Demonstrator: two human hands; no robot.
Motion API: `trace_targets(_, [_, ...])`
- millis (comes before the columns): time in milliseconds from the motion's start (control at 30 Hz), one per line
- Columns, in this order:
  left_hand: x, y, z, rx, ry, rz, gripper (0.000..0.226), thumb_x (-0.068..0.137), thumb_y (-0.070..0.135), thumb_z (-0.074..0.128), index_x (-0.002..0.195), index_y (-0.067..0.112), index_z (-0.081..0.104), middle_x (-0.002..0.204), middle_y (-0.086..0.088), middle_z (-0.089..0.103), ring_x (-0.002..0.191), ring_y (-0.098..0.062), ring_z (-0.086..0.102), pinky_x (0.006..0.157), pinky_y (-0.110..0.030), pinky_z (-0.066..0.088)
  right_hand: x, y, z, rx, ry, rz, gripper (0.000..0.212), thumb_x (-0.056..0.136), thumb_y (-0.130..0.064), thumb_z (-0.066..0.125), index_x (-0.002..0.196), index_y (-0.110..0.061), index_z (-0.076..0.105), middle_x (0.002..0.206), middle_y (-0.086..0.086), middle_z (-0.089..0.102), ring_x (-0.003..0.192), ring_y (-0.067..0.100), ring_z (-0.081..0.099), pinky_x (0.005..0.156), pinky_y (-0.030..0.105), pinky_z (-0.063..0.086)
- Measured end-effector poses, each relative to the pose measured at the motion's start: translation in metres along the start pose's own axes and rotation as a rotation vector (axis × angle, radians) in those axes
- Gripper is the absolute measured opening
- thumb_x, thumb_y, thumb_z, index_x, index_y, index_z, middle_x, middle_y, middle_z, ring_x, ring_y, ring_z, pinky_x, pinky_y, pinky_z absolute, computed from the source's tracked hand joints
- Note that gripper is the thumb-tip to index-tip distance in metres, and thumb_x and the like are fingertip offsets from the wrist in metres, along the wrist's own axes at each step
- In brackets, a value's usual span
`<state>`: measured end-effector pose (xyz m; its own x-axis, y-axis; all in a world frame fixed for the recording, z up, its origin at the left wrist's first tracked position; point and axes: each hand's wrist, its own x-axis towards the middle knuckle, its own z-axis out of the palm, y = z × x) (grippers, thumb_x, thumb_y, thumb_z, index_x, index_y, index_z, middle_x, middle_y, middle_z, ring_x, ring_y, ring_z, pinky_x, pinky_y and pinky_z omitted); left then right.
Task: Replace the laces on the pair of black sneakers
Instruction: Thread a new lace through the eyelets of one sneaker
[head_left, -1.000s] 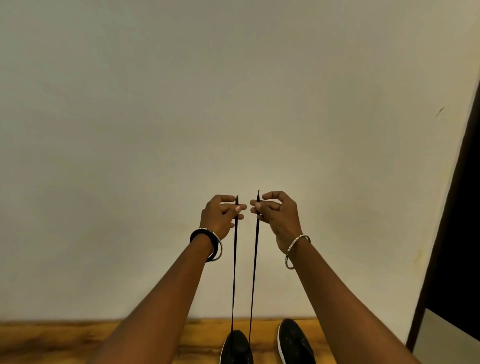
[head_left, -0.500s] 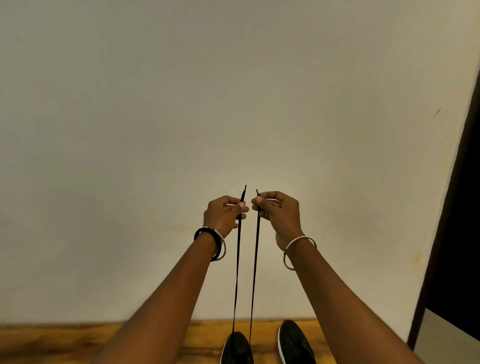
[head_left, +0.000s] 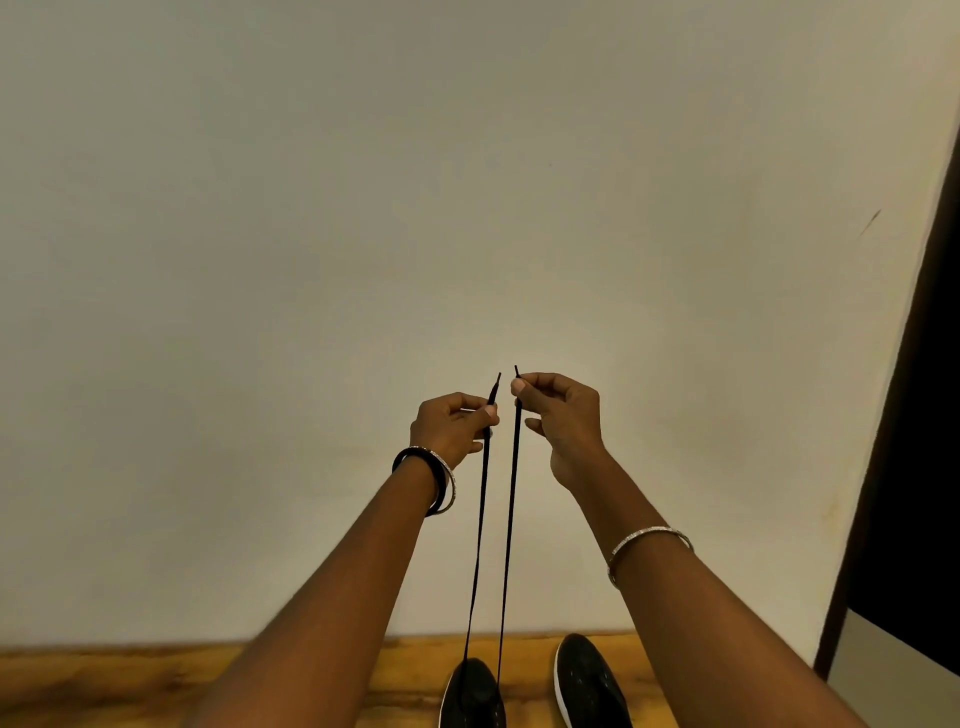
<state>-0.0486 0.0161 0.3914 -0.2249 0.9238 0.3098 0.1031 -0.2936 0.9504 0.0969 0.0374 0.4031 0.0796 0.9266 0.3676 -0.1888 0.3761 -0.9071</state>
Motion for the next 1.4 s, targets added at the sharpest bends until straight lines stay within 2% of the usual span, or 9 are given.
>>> trace_targets(233, [-0.003, -0.006, -0.002, -0.122, 0.007, -0.046, 0.011, 0.093, 0.014, 0.067, 0.101, 0.006, 0.069, 0.093, -0.012, 0.075, 0.085, -0.025, 0.073, 0.082, -0.035, 0.06, -0.001, 0.009, -0.007, -0.012, 0.012, 0.008, 0.014, 0.09, -0.014, 0.074, 0.102, -0.006, 0.072, 0.094, 0.009, 0.078, 0.083, 0.018, 0.074, 0.08, 0.034, 0.057])
trace_targets(367, [-0.016, -0.029, -0.014, -0.174, 0.072, -0.106, 0.018, 0.095, 0.012, 0.064, 0.108, 0.0, 0.065, 0.08, -0.012, 0.069, 0.065, -0.021, 0.062, 0.066, -0.034, 0.058, -0.013, 0.028, -0.018, 0.069, 0.038, 0.058, 0.014, 0.092, -0.011, 0.072, 0.104, -0.002, 0.069, 0.086, 0.01, 0.074, 0.07, 0.02, 0.07, 0.075, 0.031, 0.059])
trace_targets(467, [-0.031, -0.065, -0.029, -0.067, 0.151, -0.128, 0.012, 0.097, 0.013, 0.059, 0.108, 0.01, 0.06, 0.079, -0.009, 0.068, 0.055, -0.015, 0.053, 0.051, -0.026, 0.045, -0.029, 0.05, -0.029, 0.078, 0.058, 0.102, 0.013, 0.092, -0.011, 0.072, 0.102, -0.003, 0.07, 0.082, 0.007, 0.071, 0.061, 0.015, 0.061, 0.066, 0.029, 0.057])
trace_targets(667, [-0.073, -0.162, -0.063, 0.458, 0.267, -0.105, 0.021, 0.101, 0.013, 0.046, 0.096, 0.028, 0.06, 0.08, 0.005, 0.068, 0.074, -0.012, 0.063, 0.057, -0.026, 0.041, -0.066, 0.119, -0.056, -0.038, 0.099, 0.219, 0.01, 0.091, -0.015, 0.073, 0.1, -0.01, 0.073, 0.087, 0.004, 0.075, 0.065, 0.012, 0.06, 0.056, 0.024, 0.043])
trace_targets(800, [-0.095, -0.228, -0.068, 0.533, 0.215, -0.212, 0.041, 0.096, -0.001, 0.045, 0.082, 0.028, 0.07, 0.093, 0.003, 0.072, 0.086, -0.016, 0.064, 0.067, -0.028, 0.048, -0.093, 0.177, -0.068, -0.081, 0.132, 0.326, 0.009, 0.089, -0.013, 0.075, 0.098, -0.011, 0.075, 0.086, 0.006, 0.074, 0.061, 0.013, 0.054, 0.051, 0.024, 0.038])
trace_targets(933, [-0.12, -0.278, -0.046, 0.613, 0.122, -0.374, 0.023, 0.097, 0.013, 0.055, 0.097, 0.026, 0.074, 0.098, 0.005, 0.073, 0.078, -0.009, 0.06, 0.071, -0.029, 0.05, -0.121, 0.232, -0.074, -0.113, 0.154, 0.422, 0.011, 0.086, -0.014, 0.077, 0.097, -0.013, 0.078, 0.084, 0.003, 0.073, 0.061, 0.01, 0.051, 0.054, 0.021, 0.042])
trace_targets(1033, [-0.136, -0.307, -0.025, 0.662, 0.066, -0.454, 0.017, 0.096, 0.028, 0.06, 0.107, 0.025, 0.072, 0.11, 0.004, 0.071, 0.095, -0.014, 0.063, 0.078, -0.028, 0.046, -0.137, 0.266, -0.077, -0.133, 0.183, 0.469, 0.009, 0.086, -0.012, 0.077, 0.095, -0.011, 0.077, 0.072, -0.007, 0.068, 0.062, 0.004, 0.054, 0.055, 0.017, 0.043])
trace_targets(1200, [-0.157, -0.34, 0.001, 0.671, 0.038, -0.575, 0.037, 0.088, 0.051, 0.064, 0.118, 0.03, 0.066, 0.12, 0.008, 0.067, 0.114, -0.017, 0.061, 0.095, -0.042, 0.049, -0.155, 0.313, -0.082, -0.174, 0.227, 0.533, 0.006, 0.087, -0.013, 0.077, 0.093, -0.014, 0.078, 0.071, -0.007, 0.069, 0.058, -0.002, 0.057, 0.062, 0.019, 0.046])
trace_targets(1400, [-0.136, -0.346, 0.013, 0.774, -0.067, -0.563, 0.052, 0.072, 0.063, 0.072, 0.114, 0.035, 0.066, 0.108, 0.014, 0.069, 0.102, -0.013, 0.065, 0.089, -0.043, 0.054, -0.147, 0.345, -0.085, -0.257, 0.178, 0.582, 0.004, 0.088, -0.016, 0.075, 0.089, -0.019, 0.078, 0.08, 0.001, 0.075, 0.069, 0.007, 0.068, 0.064, 0.025, 0.054])
